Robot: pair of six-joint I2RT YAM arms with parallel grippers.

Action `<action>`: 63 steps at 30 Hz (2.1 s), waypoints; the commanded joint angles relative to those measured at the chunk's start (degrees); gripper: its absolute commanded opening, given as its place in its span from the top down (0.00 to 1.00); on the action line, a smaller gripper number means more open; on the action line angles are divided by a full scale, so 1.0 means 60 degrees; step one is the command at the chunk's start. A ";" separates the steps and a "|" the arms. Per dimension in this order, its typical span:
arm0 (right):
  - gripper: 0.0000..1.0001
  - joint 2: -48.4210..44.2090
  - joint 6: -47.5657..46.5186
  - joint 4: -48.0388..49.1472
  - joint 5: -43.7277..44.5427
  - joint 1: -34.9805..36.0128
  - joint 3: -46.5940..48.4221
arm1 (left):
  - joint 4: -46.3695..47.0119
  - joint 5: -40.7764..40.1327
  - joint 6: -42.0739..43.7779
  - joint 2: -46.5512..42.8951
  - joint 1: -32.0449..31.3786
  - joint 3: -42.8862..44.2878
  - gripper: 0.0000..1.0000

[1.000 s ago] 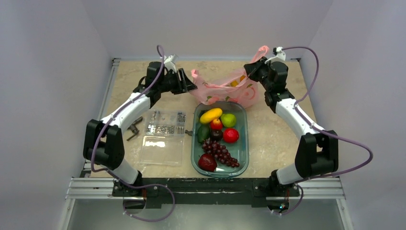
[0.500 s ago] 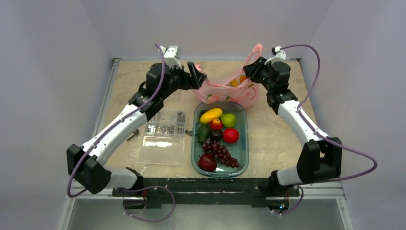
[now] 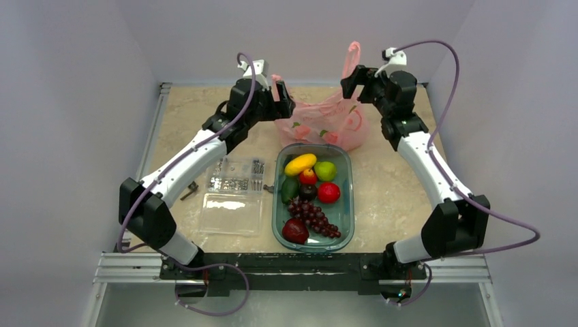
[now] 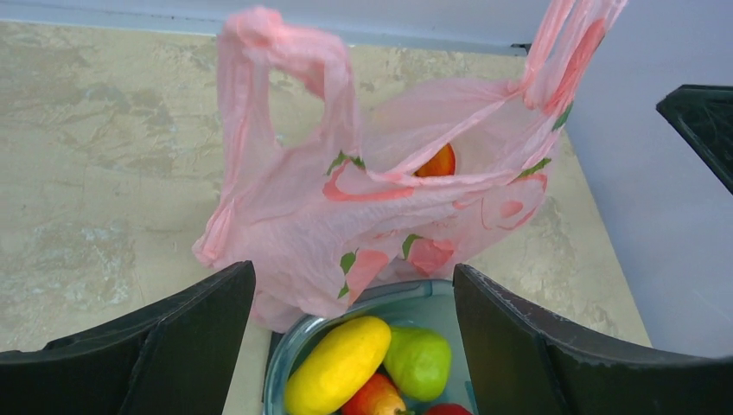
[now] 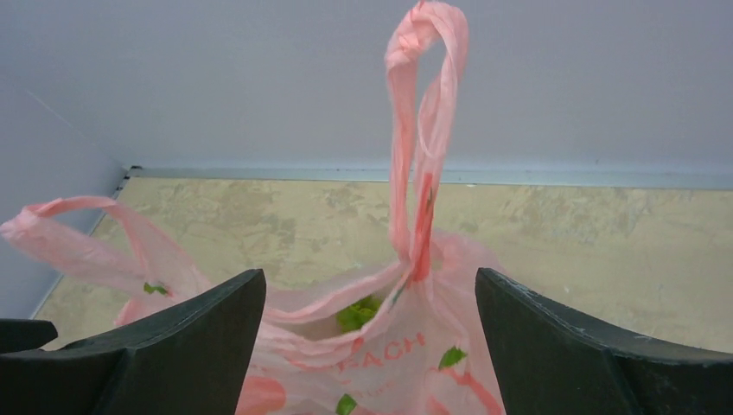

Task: Take the fake fruits out of the plastic bag

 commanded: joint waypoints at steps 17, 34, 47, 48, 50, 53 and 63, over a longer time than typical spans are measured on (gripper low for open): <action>0.17 0.4521 -0.1313 -0.0883 0.0365 0.0157 0.5389 | -0.1362 -0.1728 0.0181 0.1619 0.0573 0.3435 0.12; 1.00 0.6415 0.0153 0.0095 0.0588 0.0319 0.9324 | -0.0136 0.3099 0.0279 0.4507 0.2446 0.7993 1.00; 0.98 0.5964 0.0817 0.1542 0.0293 0.0315 0.8059 | 0.0522 0.5120 0.0162 0.2790 0.3224 0.5883 1.00; 0.91 0.5600 0.0844 0.1730 0.0070 0.0326 0.7321 | 0.0693 0.5266 0.0050 0.2493 0.3202 0.5076 1.00; 0.81 0.5043 0.0741 0.1748 -0.0317 0.0416 0.6052 | 0.0881 0.5543 -0.0149 0.1836 0.3196 0.3664 1.00; 0.72 0.4449 0.0291 0.0589 -0.0069 0.0721 0.5056 | 0.0795 0.5817 0.0081 0.0921 0.3126 0.1861 1.00; 0.38 0.2219 -0.0947 -0.2343 0.1166 0.1930 0.2799 | 0.1392 0.3852 0.0971 -0.2028 0.2130 -0.2389 1.00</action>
